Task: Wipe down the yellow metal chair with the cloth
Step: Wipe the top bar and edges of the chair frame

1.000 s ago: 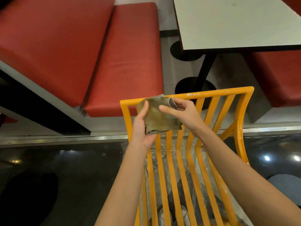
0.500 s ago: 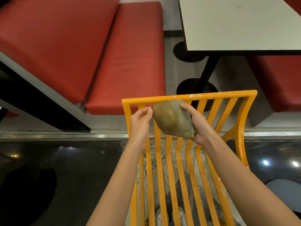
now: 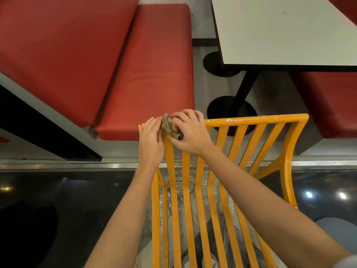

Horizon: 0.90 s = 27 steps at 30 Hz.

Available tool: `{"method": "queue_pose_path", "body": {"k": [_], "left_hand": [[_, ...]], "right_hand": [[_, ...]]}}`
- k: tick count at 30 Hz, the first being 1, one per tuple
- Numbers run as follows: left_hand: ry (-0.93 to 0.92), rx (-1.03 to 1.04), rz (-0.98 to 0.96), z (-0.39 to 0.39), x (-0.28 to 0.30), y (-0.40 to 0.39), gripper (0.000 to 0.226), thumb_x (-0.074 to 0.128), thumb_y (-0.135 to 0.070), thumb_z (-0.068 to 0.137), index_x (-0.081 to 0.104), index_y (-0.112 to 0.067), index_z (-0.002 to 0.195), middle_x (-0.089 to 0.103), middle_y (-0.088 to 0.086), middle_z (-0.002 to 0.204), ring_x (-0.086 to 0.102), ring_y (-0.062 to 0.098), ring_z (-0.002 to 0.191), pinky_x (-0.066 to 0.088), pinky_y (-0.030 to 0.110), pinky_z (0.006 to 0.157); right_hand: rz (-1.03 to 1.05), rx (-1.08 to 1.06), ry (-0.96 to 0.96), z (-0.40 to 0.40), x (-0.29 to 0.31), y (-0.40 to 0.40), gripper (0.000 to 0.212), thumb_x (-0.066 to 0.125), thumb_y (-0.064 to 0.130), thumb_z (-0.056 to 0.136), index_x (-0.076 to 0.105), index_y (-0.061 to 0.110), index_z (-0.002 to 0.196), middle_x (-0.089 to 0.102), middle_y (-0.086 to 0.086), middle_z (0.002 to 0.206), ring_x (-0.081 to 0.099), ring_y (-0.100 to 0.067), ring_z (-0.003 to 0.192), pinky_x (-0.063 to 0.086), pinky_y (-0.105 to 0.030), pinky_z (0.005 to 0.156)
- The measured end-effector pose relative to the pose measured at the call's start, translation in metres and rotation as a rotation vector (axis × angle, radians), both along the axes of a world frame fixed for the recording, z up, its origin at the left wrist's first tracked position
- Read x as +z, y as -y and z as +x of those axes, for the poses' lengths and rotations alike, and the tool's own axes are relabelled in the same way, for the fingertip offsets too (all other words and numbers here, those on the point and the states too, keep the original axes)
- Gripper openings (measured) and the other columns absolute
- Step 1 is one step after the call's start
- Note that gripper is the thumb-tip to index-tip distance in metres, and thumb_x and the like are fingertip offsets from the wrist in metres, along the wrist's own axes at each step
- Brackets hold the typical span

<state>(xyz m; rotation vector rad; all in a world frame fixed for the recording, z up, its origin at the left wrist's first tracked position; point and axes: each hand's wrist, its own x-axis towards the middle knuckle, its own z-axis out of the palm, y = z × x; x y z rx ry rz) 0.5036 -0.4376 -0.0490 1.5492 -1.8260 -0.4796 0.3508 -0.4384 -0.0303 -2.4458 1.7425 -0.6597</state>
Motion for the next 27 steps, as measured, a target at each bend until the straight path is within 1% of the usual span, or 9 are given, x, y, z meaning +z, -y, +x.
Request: {"method": "queue_pose_path", "body": {"k": [3, 7, 10, 14, 16, 19, 22, 25, 27], "left_hand": [[-0.082, 0.059, -0.043, -0.003, -0.004, 0.003, 0.04, 0.048, 0.008, 0.092, 0.063, -0.008, 0.126, 0.062, 0.005, 0.128, 0.049, 0.02, 0.128, 0.014, 0.044, 0.121], [0.002, 0.086, -0.045, -0.007, -0.009, 0.006, 0.046, 0.047, 0.015, 0.085, 0.065, -0.005, 0.122, 0.063, 0.008, 0.122, 0.053, 0.024, 0.123, 0.017, 0.051, 0.12], [-0.006, 0.104, -0.04, -0.007, -0.012, 0.008, 0.043, 0.048, 0.013, 0.089, 0.066, -0.005, 0.124, 0.063, 0.012, 0.125, 0.052, 0.026, 0.126, 0.017, 0.049, 0.121], [-0.047, 0.124, -0.055, -0.01, -0.012, 0.008, 0.037, 0.05, 0.011, 0.089, 0.069, -0.005, 0.117, 0.067, 0.011, 0.117, 0.056, 0.028, 0.119, 0.023, 0.055, 0.117], [-0.043, 0.127, -0.066, -0.011, -0.012, 0.01, 0.038, 0.051, 0.013, 0.085, 0.07, -0.003, 0.114, 0.068, 0.012, 0.114, 0.058, 0.029, 0.116, 0.031, 0.055, 0.113], [-0.008, 0.099, -0.072, -0.004, -0.014, 0.014, 0.043, 0.048, 0.016, 0.079, 0.07, 0.0, 0.113, 0.069, 0.015, 0.114, 0.06, 0.033, 0.115, 0.037, 0.054, 0.109], [0.01, 0.085, -0.076, -0.001, -0.016, 0.017, 0.04, 0.05, 0.013, 0.084, 0.07, -0.003, 0.115, 0.069, 0.014, 0.116, 0.059, 0.032, 0.117, 0.037, 0.052, 0.109], [-0.043, 0.132, -0.028, -0.006, -0.016, 0.015, 0.042, 0.05, 0.014, 0.085, 0.07, -0.005, 0.117, 0.067, 0.013, 0.12, 0.056, 0.028, 0.122, 0.028, 0.051, 0.116], [-0.06, 0.155, -0.015, -0.009, -0.015, 0.014, 0.042, 0.05, 0.014, 0.085, 0.07, -0.006, 0.116, 0.067, 0.013, 0.121, 0.055, 0.028, 0.123, 0.025, 0.052, 0.117]], "right_hand": [[-0.026, -0.057, 0.108, 0.005, -0.018, 0.004, 0.032, 0.051, 0.049, 0.091, 0.048, 0.017, 0.094, 0.06, 0.004, 0.103, 0.056, -0.021, 0.107, 0.025, -0.046, 0.114], [-0.053, -0.066, -0.077, 0.012, -0.019, 0.014, 0.046, 0.033, 0.047, 0.102, 0.053, 0.014, 0.128, 0.066, 0.0, 0.1, 0.061, -0.023, 0.089, 0.042, -0.039, 0.091], [-0.025, -0.099, -0.186, -0.031, -0.022, 0.013, 0.041, 0.03, 0.043, 0.104, 0.059, 0.018, 0.12, 0.066, 0.0, 0.1, 0.061, -0.024, 0.092, 0.042, -0.039, 0.086], [-0.046, -0.386, -0.137, -0.061, -0.018, 0.004, 0.044, 0.027, 0.04, 0.104, 0.063, 0.016, 0.097, 0.065, -0.001, 0.082, 0.059, -0.026, 0.079, 0.039, -0.04, 0.082], [0.003, -0.372, -0.139, -0.022, -0.02, 0.016, 0.049, 0.02, 0.041, 0.101, 0.063, 0.019, 0.098, 0.068, 0.0, 0.087, 0.06, -0.025, 0.082, 0.036, -0.039, 0.082], [-0.055, -0.211, -0.114, 0.033, -0.025, 0.018, 0.037, 0.034, 0.039, 0.099, 0.062, 0.016, 0.107, 0.065, -0.001, 0.093, 0.058, -0.025, 0.085, 0.037, -0.041, 0.086], [-0.099, -0.097, -0.221, -0.003, -0.034, 0.007, 0.039, 0.044, 0.031, 0.094, 0.055, 0.014, 0.128, 0.062, -0.003, 0.112, 0.058, -0.026, 0.1, 0.037, -0.041, 0.096], [-0.094, -0.27, -0.244, -0.043, -0.043, -0.017, 0.054, 0.044, 0.025, 0.088, 0.045, 0.015, 0.141, 0.052, -0.006, 0.137, 0.047, -0.027, 0.129, 0.023, -0.044, 0.118], [-0.078, -0.358, -0.222, -0.03, -0.042, -0.016, 0.056, 0.043, 0.026, 0.088, 0.044, 0.016, 0.143, 0.051, -0.007, 0.139, 0.043, -0.028, 0.133, 0.017, -0.049, 0.12]]}}
